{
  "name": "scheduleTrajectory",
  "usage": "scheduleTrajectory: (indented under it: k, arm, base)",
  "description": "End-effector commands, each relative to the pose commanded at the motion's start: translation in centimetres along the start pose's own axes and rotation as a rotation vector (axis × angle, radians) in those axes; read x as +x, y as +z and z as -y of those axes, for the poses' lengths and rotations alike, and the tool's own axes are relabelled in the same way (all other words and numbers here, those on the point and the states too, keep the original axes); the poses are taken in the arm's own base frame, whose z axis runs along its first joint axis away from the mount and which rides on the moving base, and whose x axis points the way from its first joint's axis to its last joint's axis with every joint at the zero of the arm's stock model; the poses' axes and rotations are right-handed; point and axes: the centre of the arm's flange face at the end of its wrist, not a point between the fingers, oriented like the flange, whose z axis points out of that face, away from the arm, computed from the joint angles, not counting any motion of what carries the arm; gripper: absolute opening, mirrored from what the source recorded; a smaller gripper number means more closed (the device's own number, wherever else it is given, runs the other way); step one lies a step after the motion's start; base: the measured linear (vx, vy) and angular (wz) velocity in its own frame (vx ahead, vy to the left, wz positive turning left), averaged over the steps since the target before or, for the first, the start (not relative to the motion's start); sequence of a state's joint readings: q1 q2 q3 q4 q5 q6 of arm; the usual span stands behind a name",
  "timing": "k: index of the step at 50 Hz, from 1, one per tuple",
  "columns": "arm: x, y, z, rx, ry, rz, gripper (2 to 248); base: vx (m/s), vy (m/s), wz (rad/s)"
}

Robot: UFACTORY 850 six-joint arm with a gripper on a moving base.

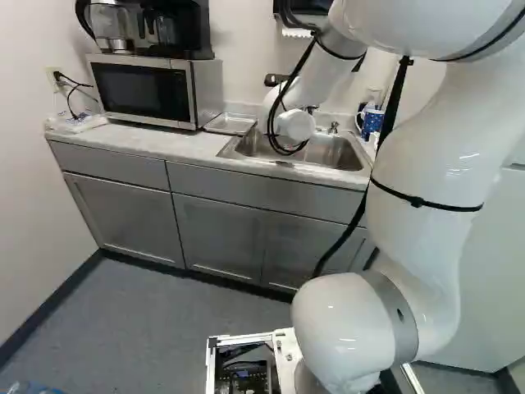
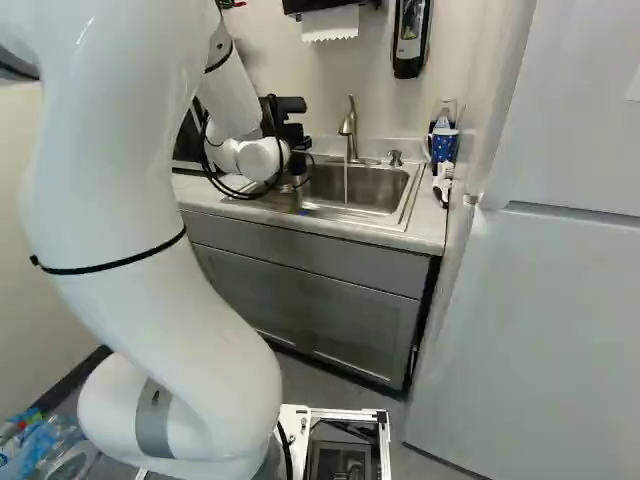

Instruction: Rinse the cup and place it in the tray

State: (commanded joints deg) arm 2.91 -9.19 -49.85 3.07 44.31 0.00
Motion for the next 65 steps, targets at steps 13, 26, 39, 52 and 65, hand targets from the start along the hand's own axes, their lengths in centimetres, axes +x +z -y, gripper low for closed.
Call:
scheduleTrajectory:
  k: [13, 26, 39, 52, 65]
  arm:
    - [1.3, 0.2, 1.6, 0.029, -0.001, -0.019, 125]
    - [2.5, 0.8, 2.6, 0.046, -0.001, -0.018, 125]
    - [3.4, 1.5, 3.2, 0.056, -0.002, 0.004, 125]
    - [3.7, 2.0, 3.7, 0.063, -0.002, 0.005, 125]
    - [3.7, 2.0, 3.7, 0.063, 0.095, 0.008, 125]
  base:
    - [0.000, 0.000, 0.000]
    - [0.000, 0.000, 0.000]
    - [0.000, 0.000, 0.000]
    - [0.000, 0.000, 0.000]
    - [0.000, 0.000, 0.000]
